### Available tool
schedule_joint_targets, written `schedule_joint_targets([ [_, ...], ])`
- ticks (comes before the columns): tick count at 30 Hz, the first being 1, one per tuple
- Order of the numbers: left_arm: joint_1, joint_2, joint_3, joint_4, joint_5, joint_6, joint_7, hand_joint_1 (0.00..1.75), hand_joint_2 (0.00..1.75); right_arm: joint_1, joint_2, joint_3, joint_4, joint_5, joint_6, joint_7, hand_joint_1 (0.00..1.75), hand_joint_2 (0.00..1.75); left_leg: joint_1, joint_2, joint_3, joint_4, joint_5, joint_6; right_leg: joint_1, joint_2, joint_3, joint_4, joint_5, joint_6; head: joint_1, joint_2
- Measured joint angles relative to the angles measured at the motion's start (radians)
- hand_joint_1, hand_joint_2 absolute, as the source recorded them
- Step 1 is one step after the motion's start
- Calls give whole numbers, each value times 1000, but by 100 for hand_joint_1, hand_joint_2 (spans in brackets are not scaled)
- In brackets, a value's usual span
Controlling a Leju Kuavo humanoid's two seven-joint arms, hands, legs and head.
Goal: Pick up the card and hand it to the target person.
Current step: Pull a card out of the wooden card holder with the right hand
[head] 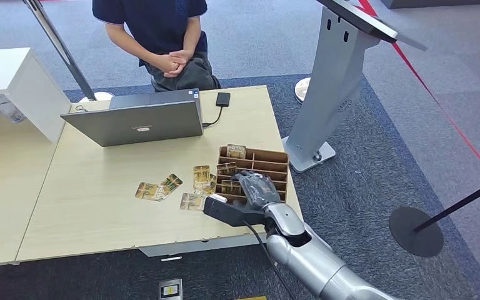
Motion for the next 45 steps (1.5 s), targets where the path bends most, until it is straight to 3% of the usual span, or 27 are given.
schedule_joint_targets([
  [4, 0, 0, 0, 0, 2, 0, 1, 0, 0, -4, 1, 4, 6, 0, -3, -1, 118, 175, 0, 0, 0, 0, 0, 0, 0, 0, 0, 0, 0, 0, 0, 0],
  [7, 0, 0, 0, 0, 2, 1, 1, 0, 0, -6, 1, 5, 8, 0, -7, -1, 109, 175, 0, 0, 0, 0, 0, 0, 0, 0, 0, 0, 0, 0, 0, 0],
  [10, 0, 0, 0, 0, 3, 3, 1, 0, 0, -7, 1, 7, 10, -2, -9, 0, 89, 175, 0, 0, 0, 0, 0, 0, 0, 0, 0, 0, 0, 0, 0, 0],
  [14, 0, 0, 0, 0, 4, 5, 1, 0, 0, -7, 1, 8, 6, -4, -15, 6, 36, 175, 0, 0, 0, 0, 0, 0, 0, 0, 0, 0, 0, 0, 0, 0],
  [18, 0, 0, 0, 0, 6, 6, 0, 0, 0, -7, 0, 9, -9, -4, -17, 16, 25, 175, 0, 0, 0, 0, 0, 0, 0, 0, -1, 0, 0, 0, 0, 0],
  [28, 1, 0, 0, 0, 6, 5, -2, 0, 0, 5, -9, 11, -68, 14, -8, 37, 23, 175, 0, 0, -2, 0, 0, 0, 0, 0, -2, 0, 0, 0, 0, 0],
  [45, 1, 0, 0, 0, 6, 5, -2, 0, 0, 16, -19, 11, -118, 35, 13, 49, 35, 175, 0, 0, -3, 0, 0, 0, 0, 0, -3, 0, 0, 0, 0, 0],
])
